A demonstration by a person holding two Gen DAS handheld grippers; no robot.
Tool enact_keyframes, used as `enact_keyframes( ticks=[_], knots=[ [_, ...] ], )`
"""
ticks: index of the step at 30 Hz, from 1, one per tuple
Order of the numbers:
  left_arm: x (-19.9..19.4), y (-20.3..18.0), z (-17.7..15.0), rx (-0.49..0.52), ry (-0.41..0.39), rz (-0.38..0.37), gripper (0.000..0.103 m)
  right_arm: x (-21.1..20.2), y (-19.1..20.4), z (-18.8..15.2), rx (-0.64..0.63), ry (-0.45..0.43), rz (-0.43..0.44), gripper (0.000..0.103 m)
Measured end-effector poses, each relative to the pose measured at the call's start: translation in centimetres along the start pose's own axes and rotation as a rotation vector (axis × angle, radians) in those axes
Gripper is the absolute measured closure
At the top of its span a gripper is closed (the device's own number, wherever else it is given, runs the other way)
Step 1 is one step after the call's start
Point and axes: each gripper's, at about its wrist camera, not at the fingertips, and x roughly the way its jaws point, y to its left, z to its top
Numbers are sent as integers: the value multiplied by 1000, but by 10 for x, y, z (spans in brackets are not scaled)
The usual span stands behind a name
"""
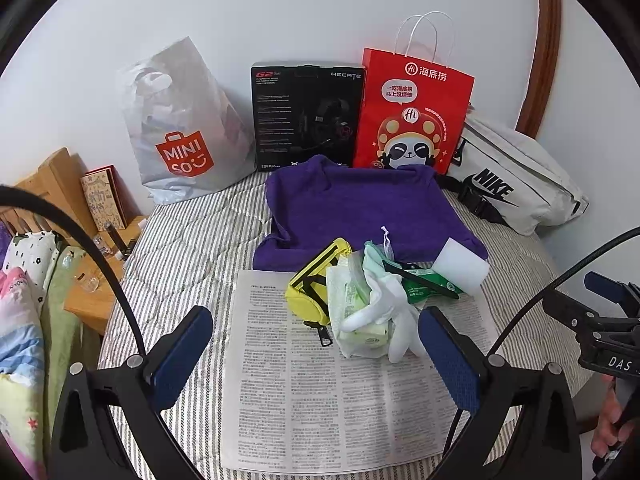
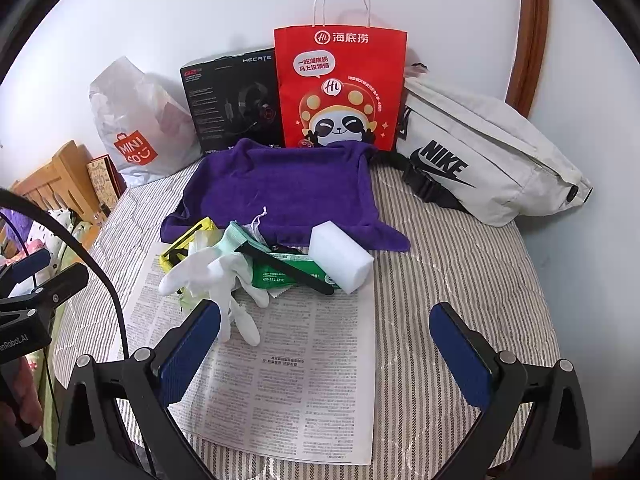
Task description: Organize soft objects
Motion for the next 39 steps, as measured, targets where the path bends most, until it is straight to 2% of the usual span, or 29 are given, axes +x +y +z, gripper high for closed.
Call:
enact_keyframes(
  ticks=[39],
  knots=[
    [-3, 3, 1, -10, 2, 1, 0, -3, -3, 3, 0, -8, -7, 0]
  ],
)
